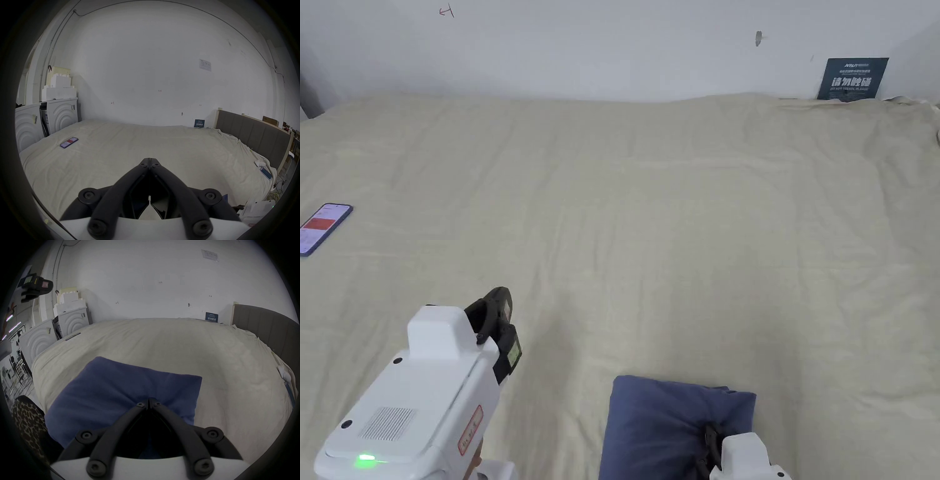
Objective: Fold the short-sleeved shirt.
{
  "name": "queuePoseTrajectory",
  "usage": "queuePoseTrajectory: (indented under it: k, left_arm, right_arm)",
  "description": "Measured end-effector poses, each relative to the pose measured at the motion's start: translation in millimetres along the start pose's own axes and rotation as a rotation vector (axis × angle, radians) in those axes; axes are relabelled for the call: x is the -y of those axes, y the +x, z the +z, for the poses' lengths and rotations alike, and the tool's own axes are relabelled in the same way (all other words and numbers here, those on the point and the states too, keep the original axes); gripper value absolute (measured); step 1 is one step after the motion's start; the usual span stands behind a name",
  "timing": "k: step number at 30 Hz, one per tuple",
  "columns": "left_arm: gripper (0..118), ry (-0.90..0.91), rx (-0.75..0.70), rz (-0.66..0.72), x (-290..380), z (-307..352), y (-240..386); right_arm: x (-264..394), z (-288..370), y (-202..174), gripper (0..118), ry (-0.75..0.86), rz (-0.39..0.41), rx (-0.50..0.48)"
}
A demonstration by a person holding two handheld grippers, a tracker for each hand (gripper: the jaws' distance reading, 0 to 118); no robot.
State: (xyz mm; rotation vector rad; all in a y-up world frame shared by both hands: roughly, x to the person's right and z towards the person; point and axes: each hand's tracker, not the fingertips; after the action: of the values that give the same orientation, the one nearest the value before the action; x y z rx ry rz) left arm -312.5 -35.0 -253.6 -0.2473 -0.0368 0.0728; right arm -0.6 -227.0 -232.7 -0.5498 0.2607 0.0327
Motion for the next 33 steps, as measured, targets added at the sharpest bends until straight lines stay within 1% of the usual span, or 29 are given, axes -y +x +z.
queuePoseTrajectory:
  k: [3, 5, 6, 7, 8, 9, 12, 13, 14, 15, 22, 24, 26, 28, 30, 31, 33]
  left_arm:
    - [0, -0.038, 0.018, 0.018, 9.6, -6.2, 3.5]
    - [4, -0.088, 0.048, 0.049, 16.8, -11.0, 6.2]
    - [9, -0.119, 0.061, 0.070, 21.0, -14.7, 7.3]
    - [16, -0.167, 0.081, 0.098, 25.8, -19.5, 8.4]
    - [27, -0.211, 0.100, 0.123, 30.2, -24.0, 9.2]
    - [50, -0.276, 0.126, 0.155, 35.8, -31.1, 9.4]
    - [70, -0.454, 0.191, 0.223, 53.7, -50.3, 12.7]
    - [83, -0.490, 0.221, 0.239, 61.3, -55.8, 13.9]
    - [93, -0.530, 0.252, 0.242, 67.7, -60.7, 14.7]
    - [99, -0.573, 0.277, 0.242, 75.2, -65.6, 16.0]
    - [99, -0.884, 0.394, 0.223, 114.5, -101.2, 26.7]
    - [96, -0.907, 0.403, 0.226, 121.9, -107.8, 30.3]
    - [85, -0.928, 0.402, 0.228, 125.2, -113.3, 34.9]
    - [72, -0.934, 0.430, 0.236, 125.3, -113.7, 39.3]
    - [45, -0.940, 0.477, 0.261, 125.2, -116.2, 41.2]
    - [43, -0.955, 0.466, 0.267, 125.8, -117.4, 42.4]
    - [35, -0.967, 0.460, 0.233, 126.1, -117.5, 44.0]
  right_arm:
    - [3.3, -1.4, 3.6, 0, 0.011, 0.009, -0.014]
    - [3.7, -0.6, 3.6, 0, 0.017, 0.005, -0.017]
    - [4.0, 0.1, 3.3, 0, 0.021, 0.003, -0.018]
    - [4.3, 0.5, 3.1, 0, 0.023, -0.001, -0.017]
    - [4.1, 0.4, 2.9, 0, 0.024, -0.003, -0.015]
    - [3.8, 0.6, 2.6, 0, 0.023, -0.004, -0.015]
    - [3.2, 1.2, 3.5, 0, 0.021, -0.008, -0.019]
    - [2.6, 1.3, 3.7, 0, 0.019, -0.009, -0.021]
    - [2.1, 1.4, 3.8, 0, 0.018, -0.011, -0.022]
    - [1.9, 1.5, 4.0, 0, 0.017, -0.011, -0.023]
    - [0.2, 1.4, 5.5, 0, 0.007, -0.006, -0.032]
    - [-0.6, 1.5, 5.9, 0, 0.004, -0.003, -0.034]
    - [-0.7, 1.2, 6.5, 0, 0.003, -0.002, -0.036]
    - [-0.9, 1.3, 6.8, 0, 0.001, 0.003, -0.039]
    - [-0.6, 1.1, 7.3, 0, 0.000, 0.004, -0.040]
    - [-0.7, 1.0, 7.3, 0, 0.000, 0.004, -0.039]
    - [-0.7, 1.3, 7.5, 0, 0.000, 0.004, -0.041]
